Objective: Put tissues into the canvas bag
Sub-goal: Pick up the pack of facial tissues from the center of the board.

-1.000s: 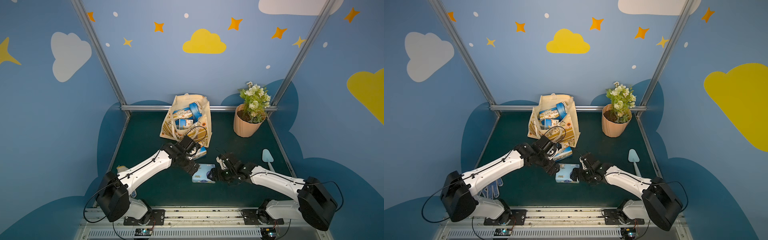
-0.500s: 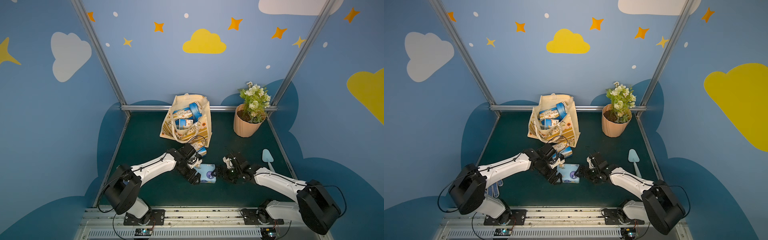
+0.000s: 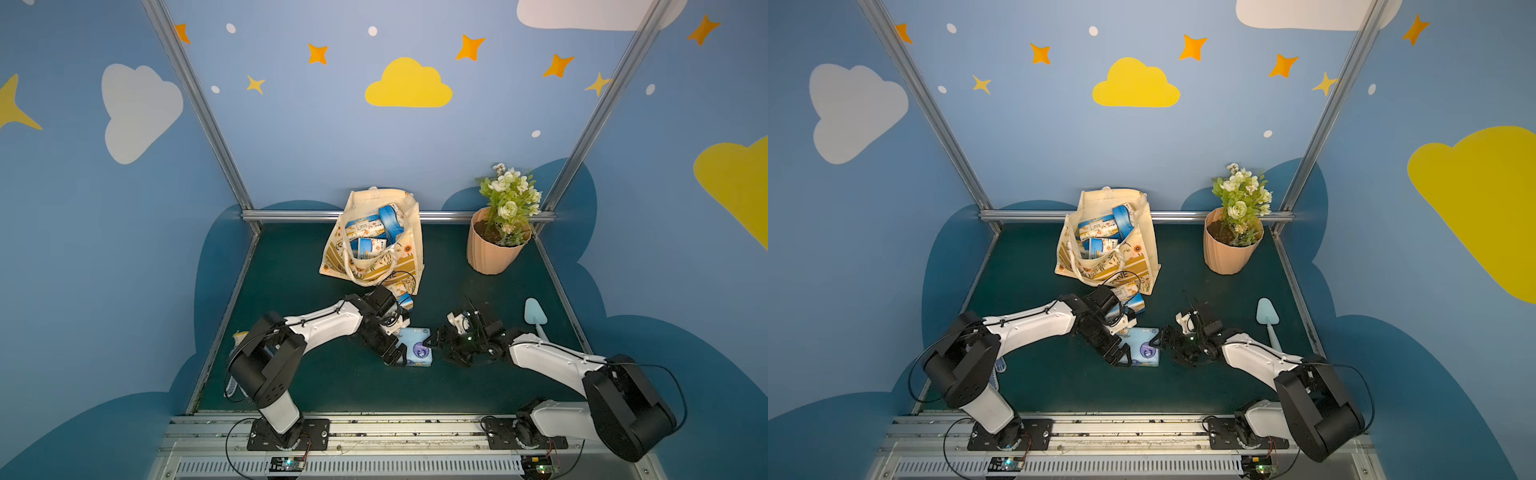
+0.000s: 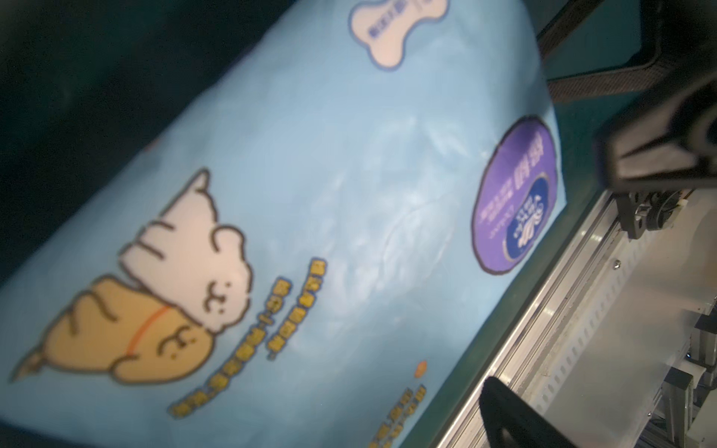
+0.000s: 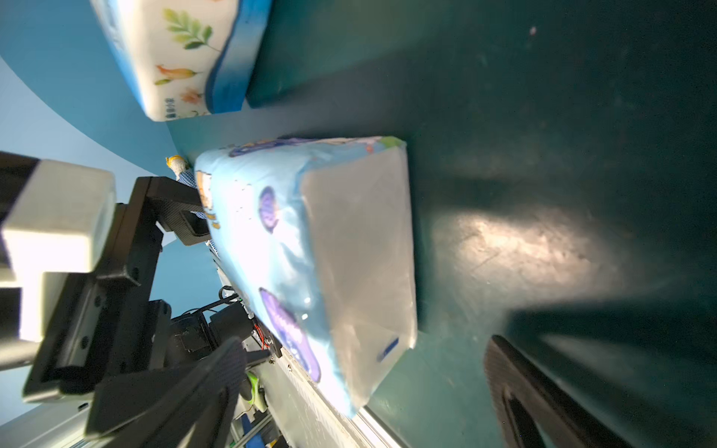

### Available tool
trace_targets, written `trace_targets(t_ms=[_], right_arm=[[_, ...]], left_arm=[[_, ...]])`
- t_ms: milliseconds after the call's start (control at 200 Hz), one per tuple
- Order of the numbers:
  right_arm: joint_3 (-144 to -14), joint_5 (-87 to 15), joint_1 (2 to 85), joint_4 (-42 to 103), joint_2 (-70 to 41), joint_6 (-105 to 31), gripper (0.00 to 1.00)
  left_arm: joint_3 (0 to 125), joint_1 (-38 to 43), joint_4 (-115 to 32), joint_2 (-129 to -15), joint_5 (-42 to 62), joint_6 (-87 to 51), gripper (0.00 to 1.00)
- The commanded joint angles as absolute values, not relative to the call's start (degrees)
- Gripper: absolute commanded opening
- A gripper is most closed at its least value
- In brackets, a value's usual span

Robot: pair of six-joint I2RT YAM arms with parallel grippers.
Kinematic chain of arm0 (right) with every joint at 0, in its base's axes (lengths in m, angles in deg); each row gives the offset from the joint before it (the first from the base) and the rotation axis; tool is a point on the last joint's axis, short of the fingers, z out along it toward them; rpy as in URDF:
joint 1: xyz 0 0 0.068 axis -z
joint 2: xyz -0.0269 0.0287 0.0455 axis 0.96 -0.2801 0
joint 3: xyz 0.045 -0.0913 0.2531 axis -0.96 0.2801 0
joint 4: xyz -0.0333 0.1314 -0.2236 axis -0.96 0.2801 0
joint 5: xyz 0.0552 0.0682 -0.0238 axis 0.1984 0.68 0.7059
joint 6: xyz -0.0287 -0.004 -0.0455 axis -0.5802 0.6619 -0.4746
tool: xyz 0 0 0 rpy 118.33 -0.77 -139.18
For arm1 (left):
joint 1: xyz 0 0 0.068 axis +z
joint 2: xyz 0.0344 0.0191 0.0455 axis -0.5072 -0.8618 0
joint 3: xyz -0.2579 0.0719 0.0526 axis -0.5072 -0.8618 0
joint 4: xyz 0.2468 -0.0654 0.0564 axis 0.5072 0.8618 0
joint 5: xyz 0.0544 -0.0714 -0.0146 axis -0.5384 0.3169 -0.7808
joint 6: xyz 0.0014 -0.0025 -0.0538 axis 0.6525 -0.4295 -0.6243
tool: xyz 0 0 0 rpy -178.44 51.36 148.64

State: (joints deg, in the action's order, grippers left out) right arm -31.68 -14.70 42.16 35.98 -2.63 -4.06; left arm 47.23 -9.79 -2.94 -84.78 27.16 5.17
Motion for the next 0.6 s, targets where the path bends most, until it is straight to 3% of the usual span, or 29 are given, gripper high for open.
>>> trace_targets(t_ms=[0, 596], right_arm=[[-30.76, -13.37, 42.43, 33.72, -4.19, -3.42, 0.97], [-28.20, -11.91, 42.96, 26.68, -8.77, -0.49, 0.97]], left_arm=[[48.50, -9.69, -3.83, -86.21, 29.70, 4.90, 1.00], [51.68, -12.75, -7.73, -91.36, 32.08, 5.87, 1.00]])
